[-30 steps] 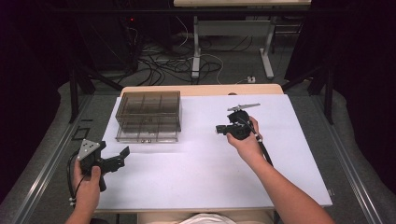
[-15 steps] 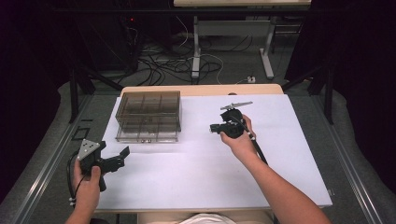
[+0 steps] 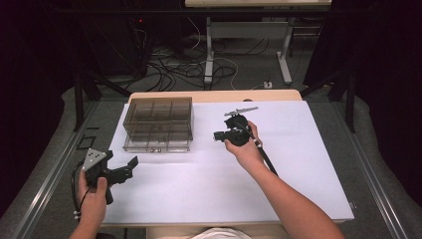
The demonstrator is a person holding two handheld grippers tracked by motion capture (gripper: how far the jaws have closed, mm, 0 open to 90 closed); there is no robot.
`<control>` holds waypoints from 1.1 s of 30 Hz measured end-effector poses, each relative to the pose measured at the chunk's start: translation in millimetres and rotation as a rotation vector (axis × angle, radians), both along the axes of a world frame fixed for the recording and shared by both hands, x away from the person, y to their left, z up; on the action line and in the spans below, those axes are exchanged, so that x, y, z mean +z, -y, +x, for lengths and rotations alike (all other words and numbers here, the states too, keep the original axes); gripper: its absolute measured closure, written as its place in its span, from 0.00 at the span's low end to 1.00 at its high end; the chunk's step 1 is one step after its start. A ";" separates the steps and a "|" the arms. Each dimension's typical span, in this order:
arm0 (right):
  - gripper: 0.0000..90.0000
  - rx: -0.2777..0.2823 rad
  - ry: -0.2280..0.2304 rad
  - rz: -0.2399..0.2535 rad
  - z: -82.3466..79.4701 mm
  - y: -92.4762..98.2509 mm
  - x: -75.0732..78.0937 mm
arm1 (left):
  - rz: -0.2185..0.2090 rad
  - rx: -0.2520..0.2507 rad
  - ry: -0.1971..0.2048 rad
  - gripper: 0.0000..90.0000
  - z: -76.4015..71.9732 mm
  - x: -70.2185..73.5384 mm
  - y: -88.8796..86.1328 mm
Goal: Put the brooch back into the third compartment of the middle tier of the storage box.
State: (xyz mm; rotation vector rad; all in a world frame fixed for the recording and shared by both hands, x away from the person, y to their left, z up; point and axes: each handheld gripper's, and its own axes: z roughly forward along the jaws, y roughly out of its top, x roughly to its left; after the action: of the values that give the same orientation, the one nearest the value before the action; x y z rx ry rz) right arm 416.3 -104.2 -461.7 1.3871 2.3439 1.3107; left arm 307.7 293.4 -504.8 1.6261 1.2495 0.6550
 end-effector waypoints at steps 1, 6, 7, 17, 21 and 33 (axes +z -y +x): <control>1.00 0.000 -0.013 0.011 0.3 -1.7 0.2 | 0.000 0.000 0.000 0.03 0.0 0.0 -0.1; 1.00 0.002 -0.030 0.037 2.7 -7.5 0.6 | -0.002 -0.001 0.000 0.03 0.1 0.0 -0.2; 1.00 0.002 -0.035 0.043 3.2 -8.8 0.7 | -0.002 -0.002 0.000 0.03 0.2 0.0 -0.2; 1.00 -0.007 -0.066 0.082 10.0 -21.9 -1.0 | -0.005 -0.003 0.001 0.03 0.2 0.1 -0.5; 1.00 -0.006 -0.065 0.084 11.0 -26.3 -1.0 | -0.005 -0.004 0.001 0.03 0.2 0.2 -0.7; 1.00 0.004 -0.083 0.075 16.2 -42.3 -3.7 | -0.006 -0.005 0.002 0.03 0.2 0.3 -1.0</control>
State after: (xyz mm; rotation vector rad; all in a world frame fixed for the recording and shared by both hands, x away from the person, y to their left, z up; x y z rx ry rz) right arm 432.5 -61.9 -465.4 1.4870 2.3744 1.3806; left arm 307.9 294.4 -504.5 1.6232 1.2445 0.6484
